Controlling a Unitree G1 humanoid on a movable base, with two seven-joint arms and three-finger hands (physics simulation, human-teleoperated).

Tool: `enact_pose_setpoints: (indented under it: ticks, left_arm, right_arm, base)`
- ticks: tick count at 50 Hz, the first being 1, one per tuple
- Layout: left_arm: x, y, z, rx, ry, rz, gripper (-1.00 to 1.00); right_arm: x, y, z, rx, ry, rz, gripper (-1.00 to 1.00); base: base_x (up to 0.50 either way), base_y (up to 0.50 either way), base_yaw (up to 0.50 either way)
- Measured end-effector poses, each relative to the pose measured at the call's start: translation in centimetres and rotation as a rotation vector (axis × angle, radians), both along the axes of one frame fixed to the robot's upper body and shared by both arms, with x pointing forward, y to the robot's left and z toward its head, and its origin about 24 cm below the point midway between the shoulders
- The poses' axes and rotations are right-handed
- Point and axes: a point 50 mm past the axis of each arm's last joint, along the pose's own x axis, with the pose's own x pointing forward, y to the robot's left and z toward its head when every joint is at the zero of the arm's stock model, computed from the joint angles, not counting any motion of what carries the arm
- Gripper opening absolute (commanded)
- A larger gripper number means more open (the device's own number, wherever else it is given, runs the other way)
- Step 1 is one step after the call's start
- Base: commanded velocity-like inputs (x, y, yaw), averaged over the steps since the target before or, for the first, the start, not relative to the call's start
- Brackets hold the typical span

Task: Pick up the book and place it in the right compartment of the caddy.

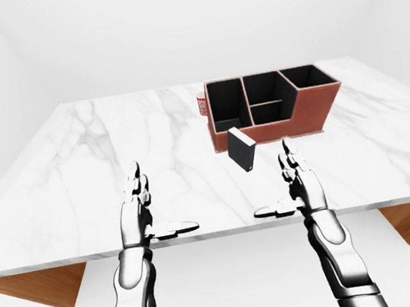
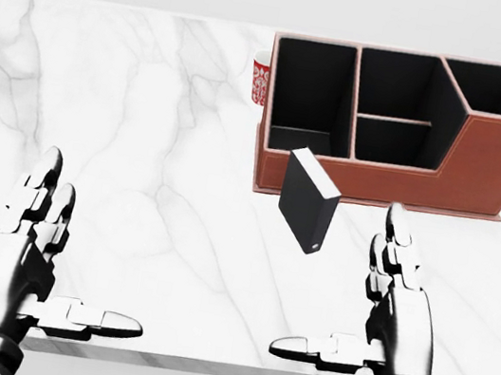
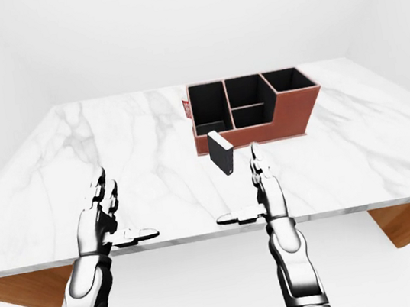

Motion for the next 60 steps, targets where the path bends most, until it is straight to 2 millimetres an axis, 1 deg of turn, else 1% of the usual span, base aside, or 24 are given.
enact_pose_setpoints:
  ticks: [6,13,21,30,48,60]
  left_arm:
    - [-0.6,0.1,1.2,0.008,-0.054,-0.001,1.00]
    - [-1.4,0.3,2.7,0.016,-0.129,0.005,1.00]
    - [-1.9,0.4,3.5,0.021,-0.173,0.010,1.00]
    - [-2.1,0.4,3.8,0.023,-0.192,0.013,1.00]
    - [-2.0,0.3,3.6,0.021,-0.198,0.005,1.00]
    - [-2.0,0.2,3.5,0.020,-0.198,0.001,1.00]
  right_arm:
    - [-0.1,-0.4,0.9,-0.007,-0.029,-0.015,1.00]
    - [-0.3,-0.8,2.4,-0.025,-0.080,-0.032,1.00]
    - [-0.4,-1.0,3.2,-0.039,-0.107,-0.041,1.00]
    - [-0.5,-0.9,3.4,-0.040,-0.118,-0.033,1.00]
    - [-0.7,-0.5,3.2,-0.055,-0.122,-0.017,1.00]
    - [-0.9,-0.3,3.2,-0.078,-0.140,-0.010,1.00]
  base:
    - [0.16,0.00,0.00]
    - [0.17,0.00,0.00]
    - [0.08,0.00,0.00]
    - [0.00,-0.14,0.00]
    - [0.00,-0.49,0.00]
    - [0.00,-0.01,0.00]
